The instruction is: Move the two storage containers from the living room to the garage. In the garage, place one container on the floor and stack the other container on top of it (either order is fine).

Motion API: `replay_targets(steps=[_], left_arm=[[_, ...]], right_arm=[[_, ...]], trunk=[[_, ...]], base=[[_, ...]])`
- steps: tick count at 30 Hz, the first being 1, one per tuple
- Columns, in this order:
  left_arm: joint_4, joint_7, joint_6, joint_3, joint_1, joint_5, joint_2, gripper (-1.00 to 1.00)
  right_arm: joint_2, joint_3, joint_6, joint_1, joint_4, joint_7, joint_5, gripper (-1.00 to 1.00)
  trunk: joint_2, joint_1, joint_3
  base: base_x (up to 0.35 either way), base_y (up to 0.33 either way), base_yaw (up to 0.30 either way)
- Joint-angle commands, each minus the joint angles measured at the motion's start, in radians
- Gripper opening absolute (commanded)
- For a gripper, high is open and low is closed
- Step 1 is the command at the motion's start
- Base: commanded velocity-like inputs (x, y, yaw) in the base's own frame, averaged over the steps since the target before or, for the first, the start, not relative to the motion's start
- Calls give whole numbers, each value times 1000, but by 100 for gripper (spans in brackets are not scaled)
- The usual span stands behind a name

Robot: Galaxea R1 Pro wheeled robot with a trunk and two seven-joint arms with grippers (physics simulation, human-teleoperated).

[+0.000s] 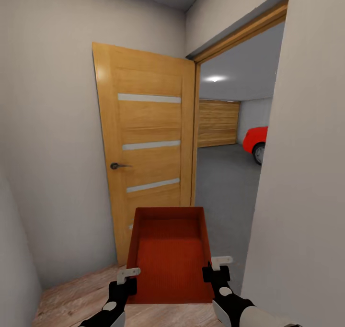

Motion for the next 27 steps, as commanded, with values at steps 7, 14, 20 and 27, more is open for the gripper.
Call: replay_targets(steps=[7, 14, 20, 27], left_arm=[[-3, 13, -11, 7, -1, -5, 1, -100], [-3, 13, -11, 7, -1, -5, 1, -100], [-3, 13, -11, 7, -1, -5, 1, -100], [-4, 11, -13, 7, -1, -5, 1, -100]], right_arm=[[0, -44, 1, -1, 3, 32, -10, -100], [0, -44, 1, -2, 3, 32, -10, -100], [0, -44, 1, -1, 3, 32, -10, -100], [0, -44, 1, -1, 3, 32, -10, -100]], trunk=[[-1, 1, -1], [-1, 1, -1], [-1, 1, -1], [-1, 1, -1]], base=[[200, 271, -106], [200, 271, -272], [201, 271, -281], [219, 257, -281]])
